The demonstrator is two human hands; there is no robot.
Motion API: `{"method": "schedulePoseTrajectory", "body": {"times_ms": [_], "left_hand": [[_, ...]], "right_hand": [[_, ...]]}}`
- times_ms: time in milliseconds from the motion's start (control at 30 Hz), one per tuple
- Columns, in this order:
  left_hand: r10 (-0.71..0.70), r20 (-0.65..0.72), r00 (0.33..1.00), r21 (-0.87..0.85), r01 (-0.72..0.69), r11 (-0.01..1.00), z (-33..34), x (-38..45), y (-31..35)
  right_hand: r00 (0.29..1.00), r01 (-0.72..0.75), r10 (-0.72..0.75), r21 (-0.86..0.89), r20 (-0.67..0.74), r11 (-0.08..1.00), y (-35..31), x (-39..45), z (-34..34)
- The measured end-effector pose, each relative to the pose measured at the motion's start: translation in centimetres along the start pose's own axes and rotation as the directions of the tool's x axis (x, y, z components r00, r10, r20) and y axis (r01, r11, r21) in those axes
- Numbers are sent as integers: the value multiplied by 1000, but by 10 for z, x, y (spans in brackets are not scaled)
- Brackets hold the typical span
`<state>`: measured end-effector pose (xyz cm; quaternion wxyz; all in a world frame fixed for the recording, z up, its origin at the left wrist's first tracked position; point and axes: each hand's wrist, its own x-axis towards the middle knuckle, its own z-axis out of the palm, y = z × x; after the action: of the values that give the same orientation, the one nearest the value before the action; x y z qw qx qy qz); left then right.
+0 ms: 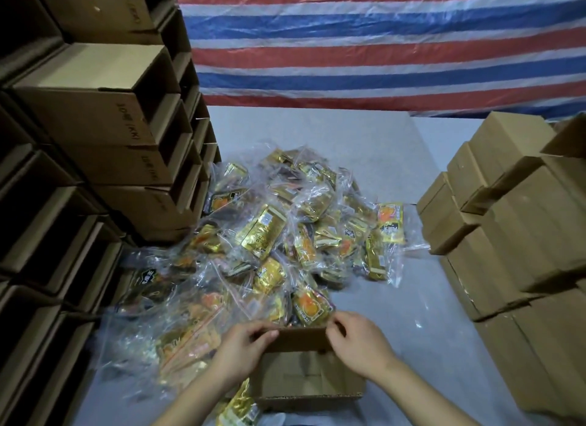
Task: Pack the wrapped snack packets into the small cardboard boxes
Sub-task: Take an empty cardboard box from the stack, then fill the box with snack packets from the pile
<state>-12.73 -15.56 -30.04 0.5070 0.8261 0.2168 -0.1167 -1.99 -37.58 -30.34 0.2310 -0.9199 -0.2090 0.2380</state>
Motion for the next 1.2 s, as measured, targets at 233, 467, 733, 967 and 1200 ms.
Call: {"method": "schedulePoseTrajectory", "body": {"times_ms": [233, 467, 733, 967, 1200], "left_hand": [[-27, -2, 1000, -82, 27, 996, -3, 5, 0], [17, 17, 1000, -84, -16, 996, -17, 13, 12], [222, -387, 895, 420, -43, 906, -59, 130, 81], [-51, -182, 982, 676, 163, 718, -43, 199, 77], [-57, -249, 967, 575, 195, 794, -41, 212, 61]], "right_hand": [[974, -68, 110, 207, -199, 976, 9, 64, -81], [994, 43, -58, 162, 92, 986, -16, 74, -69], [994, -43, 6, 327, 112, 944, -16, 47, -19], [997, -75, 63, 353, 46, 933, -13, 60, -38], [996, -91, 83, 342, 36, 935, -11, 68, -49]]}}
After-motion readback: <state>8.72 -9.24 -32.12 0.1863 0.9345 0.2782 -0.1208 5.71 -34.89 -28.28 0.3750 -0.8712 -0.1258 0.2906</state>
